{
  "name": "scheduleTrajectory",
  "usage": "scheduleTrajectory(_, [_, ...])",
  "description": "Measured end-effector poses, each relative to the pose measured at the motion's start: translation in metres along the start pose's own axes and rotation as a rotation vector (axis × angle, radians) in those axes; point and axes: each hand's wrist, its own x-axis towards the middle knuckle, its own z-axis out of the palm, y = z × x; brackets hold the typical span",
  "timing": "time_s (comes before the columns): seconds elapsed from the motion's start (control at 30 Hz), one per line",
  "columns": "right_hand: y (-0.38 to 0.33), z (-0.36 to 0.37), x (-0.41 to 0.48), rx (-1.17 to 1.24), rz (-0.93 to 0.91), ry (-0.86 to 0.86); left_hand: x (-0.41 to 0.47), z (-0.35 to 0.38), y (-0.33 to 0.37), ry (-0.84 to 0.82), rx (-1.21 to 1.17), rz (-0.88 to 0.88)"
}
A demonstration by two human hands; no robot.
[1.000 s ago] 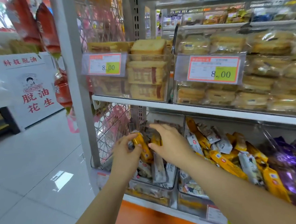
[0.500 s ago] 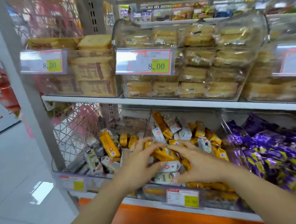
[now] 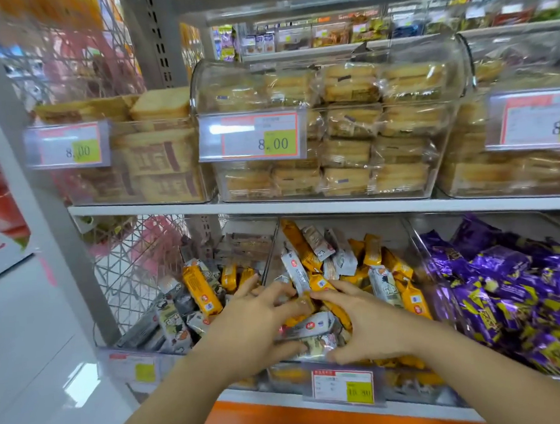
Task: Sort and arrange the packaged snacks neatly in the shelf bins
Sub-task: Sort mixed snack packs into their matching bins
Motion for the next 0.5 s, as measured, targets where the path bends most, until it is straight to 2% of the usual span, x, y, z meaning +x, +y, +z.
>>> scheduleTrajectory(0.1, [-0.001,-0.003,0.001,-0.02,0.0,-0.002,0.004,-0.007,0.012,-0.11,0.09,0.005])
scheduleTrajectory(0.2, [0.003,-0.004,-0.006,0.008,-0.01,0.015,0.017,-0.013,0.024,-0.254,0.138,-0.094])
scheduleTrajectory(0.4, [0.008,-0.015,-0.026,-0.202,0.065,0.002,0.039,-0.013,0.03,-0.403,0.157,-0.111])
scheduleTrajectory(0.5, [0.007,-0.011,-0.031,-0.257,0.079,0.028,0.044,-0.011,0.035,-0.421,0.122,-0.101])
